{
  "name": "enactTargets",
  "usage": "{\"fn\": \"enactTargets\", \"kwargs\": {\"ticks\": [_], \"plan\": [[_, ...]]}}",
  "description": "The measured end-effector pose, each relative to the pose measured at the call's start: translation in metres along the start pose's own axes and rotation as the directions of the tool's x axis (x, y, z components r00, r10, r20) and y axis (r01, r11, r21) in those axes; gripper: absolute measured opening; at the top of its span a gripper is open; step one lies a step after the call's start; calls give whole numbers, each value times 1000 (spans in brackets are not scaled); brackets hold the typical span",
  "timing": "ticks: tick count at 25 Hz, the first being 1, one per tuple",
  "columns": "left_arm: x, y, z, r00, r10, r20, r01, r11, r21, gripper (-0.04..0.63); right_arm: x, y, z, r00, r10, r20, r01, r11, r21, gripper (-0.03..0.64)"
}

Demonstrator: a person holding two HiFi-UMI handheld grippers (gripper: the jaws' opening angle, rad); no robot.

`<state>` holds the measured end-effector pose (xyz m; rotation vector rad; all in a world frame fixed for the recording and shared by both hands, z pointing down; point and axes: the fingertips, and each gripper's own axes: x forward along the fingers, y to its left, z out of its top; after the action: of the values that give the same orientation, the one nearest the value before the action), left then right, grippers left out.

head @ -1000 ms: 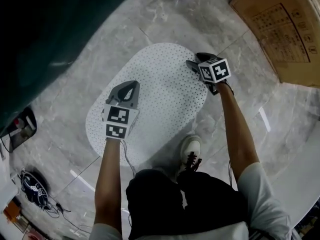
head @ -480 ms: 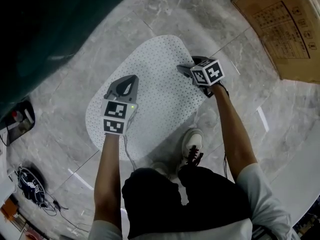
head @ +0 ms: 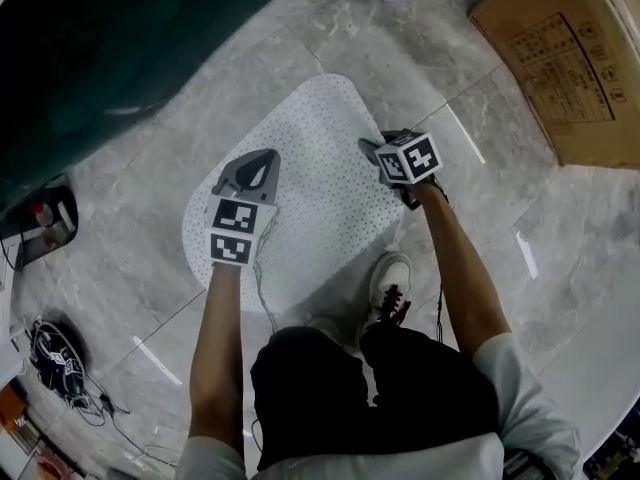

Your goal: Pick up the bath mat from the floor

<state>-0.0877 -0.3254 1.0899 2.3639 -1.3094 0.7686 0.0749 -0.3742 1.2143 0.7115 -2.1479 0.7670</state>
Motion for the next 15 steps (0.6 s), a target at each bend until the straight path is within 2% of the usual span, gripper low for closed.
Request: {"fn": "enactTargets", "kwargs": {"ticks": [7,11,15], "plan": [[-22,10,11,1000,25,-6,-24,1000,9,17,-27,8,18,1000,-5,15,4,999,33,32],[-36,19,38,999,37,16,-37,999,25,17,-55,15,36,998,2,58,-6,998,62,34],[-47,25,66,998,46,41,-48,998,47,17,-93,5,66,993,-63,96,59,997,44,34]]}}
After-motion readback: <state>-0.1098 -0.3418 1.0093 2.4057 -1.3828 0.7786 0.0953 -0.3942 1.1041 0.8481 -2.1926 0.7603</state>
